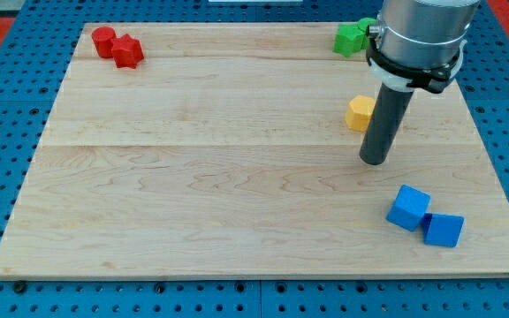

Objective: Push the yellow heart and yellow hexagon to the center

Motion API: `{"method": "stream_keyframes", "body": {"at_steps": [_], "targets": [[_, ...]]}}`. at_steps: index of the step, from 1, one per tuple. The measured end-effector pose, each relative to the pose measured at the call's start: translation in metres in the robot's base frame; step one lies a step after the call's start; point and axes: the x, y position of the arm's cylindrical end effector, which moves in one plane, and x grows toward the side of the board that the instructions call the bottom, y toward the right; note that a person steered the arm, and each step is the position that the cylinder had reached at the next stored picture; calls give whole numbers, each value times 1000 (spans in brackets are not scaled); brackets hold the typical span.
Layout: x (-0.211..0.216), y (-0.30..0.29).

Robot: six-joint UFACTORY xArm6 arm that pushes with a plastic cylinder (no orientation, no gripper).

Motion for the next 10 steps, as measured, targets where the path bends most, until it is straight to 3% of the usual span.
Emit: {"method": "stream_keyframes", "body": {"at_steps": [3, 5, 6, 9, 10], "targets": [[0, 9], [-63, 101], [-69, 98], [-81, -73], [-103, -49]]}}
